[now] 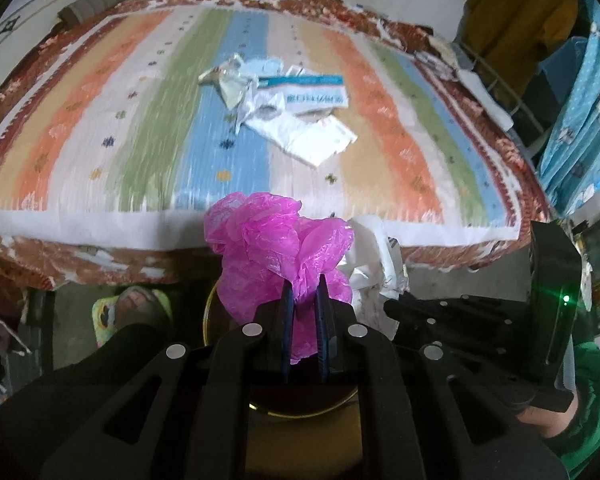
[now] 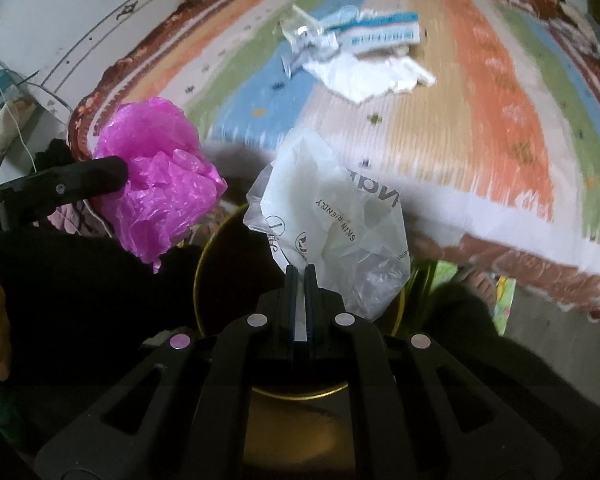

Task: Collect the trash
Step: 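Carry the pink bag with the left tool and the white bag with the right tool over the bin, then open the left tool and the right tool to drop both bags into the bin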

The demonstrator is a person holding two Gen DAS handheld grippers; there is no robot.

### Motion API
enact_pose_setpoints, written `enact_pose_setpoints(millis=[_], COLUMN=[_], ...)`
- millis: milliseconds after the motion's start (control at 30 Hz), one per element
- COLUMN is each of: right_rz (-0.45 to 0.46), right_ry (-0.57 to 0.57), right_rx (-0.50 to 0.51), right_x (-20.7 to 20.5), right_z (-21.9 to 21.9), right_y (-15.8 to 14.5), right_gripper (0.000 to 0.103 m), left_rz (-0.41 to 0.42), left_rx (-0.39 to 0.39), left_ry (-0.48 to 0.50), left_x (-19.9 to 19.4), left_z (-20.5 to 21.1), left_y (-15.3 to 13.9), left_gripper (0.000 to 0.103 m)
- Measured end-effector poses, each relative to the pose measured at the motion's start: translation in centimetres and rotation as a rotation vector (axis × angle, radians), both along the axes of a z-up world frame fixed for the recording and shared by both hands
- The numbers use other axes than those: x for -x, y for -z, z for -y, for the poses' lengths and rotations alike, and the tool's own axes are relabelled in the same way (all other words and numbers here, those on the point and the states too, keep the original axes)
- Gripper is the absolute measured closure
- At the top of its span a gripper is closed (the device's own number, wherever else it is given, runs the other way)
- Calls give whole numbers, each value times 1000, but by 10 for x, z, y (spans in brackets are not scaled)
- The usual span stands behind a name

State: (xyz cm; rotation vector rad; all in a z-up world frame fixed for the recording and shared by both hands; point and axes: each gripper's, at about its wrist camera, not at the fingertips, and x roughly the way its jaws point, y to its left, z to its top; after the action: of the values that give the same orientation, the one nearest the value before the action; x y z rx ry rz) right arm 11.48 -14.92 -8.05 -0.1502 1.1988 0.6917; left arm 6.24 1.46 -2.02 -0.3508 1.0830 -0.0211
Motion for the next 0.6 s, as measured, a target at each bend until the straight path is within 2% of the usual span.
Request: enact_pose_setpoints(millis=[200,367,500,533,567,600], right_rz=[-91,-111,-137,-143,-145,-144], right_ry=[15,31,51,55,58,61], right_rx=[19,19,13,7,5,5], right_x=[-3,-4,-8,-9,-9,-10], right_z=[-4,-4,-1,0,0,1], right_y=[23,28,32,32,32,32], right_gripper=[99,99,93,88,86,80], left_rz=[-59,-81,-93,-96,-95,-93], left_rx=[2,-11,7,17,31,39], left_ry=[-19,-28,-23,-25,-31,-37], left_x=[-5,-8,-10,-11,-11,-11], left_z=[0,0,1,1,-1,-1], left_y=[13,19,21,22,22,22], left_gripper=[94,94,92,86,74,68])
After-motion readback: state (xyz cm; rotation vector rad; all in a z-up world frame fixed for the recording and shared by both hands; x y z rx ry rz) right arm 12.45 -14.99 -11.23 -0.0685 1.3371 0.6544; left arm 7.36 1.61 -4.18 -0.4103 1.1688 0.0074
